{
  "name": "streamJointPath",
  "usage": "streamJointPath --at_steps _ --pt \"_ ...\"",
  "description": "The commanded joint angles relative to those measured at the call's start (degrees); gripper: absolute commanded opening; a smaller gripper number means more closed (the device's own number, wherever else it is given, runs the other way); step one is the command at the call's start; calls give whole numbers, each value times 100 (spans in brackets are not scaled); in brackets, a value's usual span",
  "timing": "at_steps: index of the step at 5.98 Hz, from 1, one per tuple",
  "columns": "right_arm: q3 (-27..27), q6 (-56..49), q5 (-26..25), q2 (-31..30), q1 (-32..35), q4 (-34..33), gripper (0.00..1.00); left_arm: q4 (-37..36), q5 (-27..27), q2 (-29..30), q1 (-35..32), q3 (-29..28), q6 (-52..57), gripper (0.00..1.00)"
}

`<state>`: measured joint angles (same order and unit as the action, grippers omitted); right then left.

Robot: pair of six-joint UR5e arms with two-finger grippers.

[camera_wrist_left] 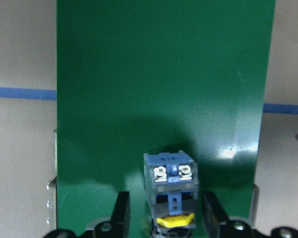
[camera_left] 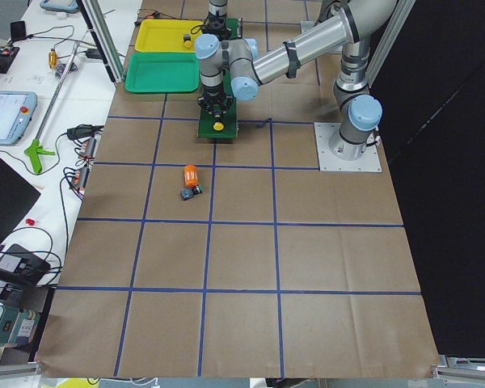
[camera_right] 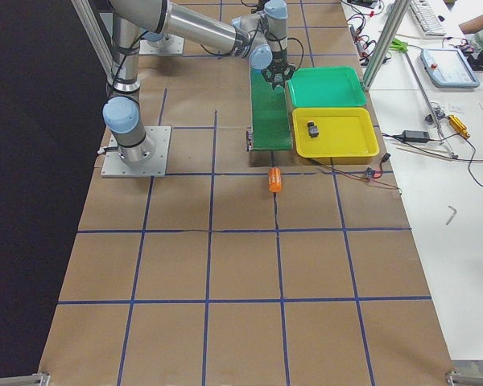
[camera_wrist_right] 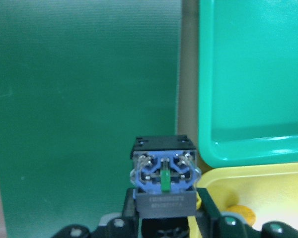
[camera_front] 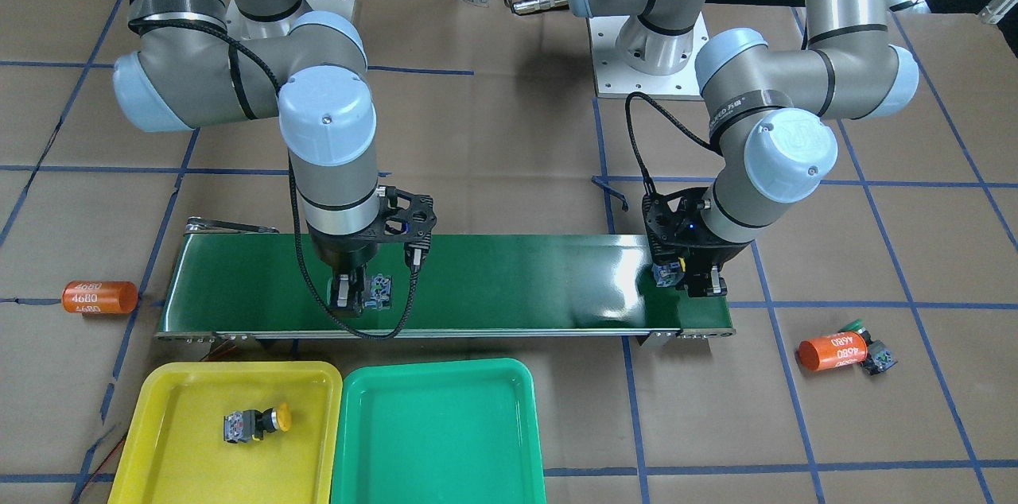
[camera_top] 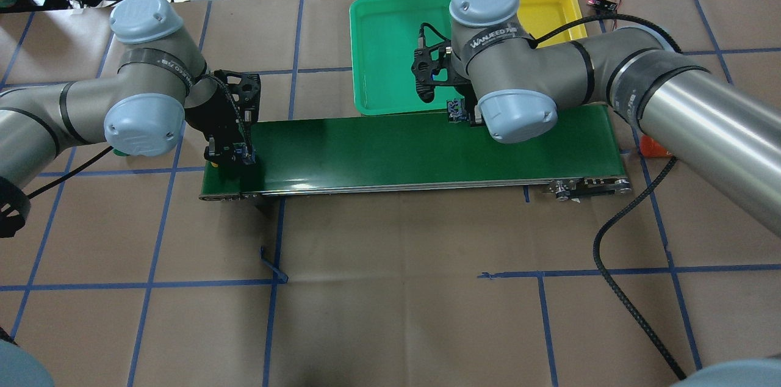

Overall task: Sort buttons by color to trays
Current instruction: 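Drop the green button into the green tray while left gripper places yellow button on belt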

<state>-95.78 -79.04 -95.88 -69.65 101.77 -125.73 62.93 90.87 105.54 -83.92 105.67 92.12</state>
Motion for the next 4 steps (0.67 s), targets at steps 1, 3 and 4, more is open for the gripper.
streamJointPath --at_steps 1,3,4 --pt "854 -67 34 492 -69 -40 12 0 36 -119 59 -98 -71 99" --pt "1655 -50 549 1616 -52 -784 13 9 98 132 924 -711 -80 98" --pt "1850 -32 631 1882 -17 -839 16 0 115 378 1252 -958 -63 98"
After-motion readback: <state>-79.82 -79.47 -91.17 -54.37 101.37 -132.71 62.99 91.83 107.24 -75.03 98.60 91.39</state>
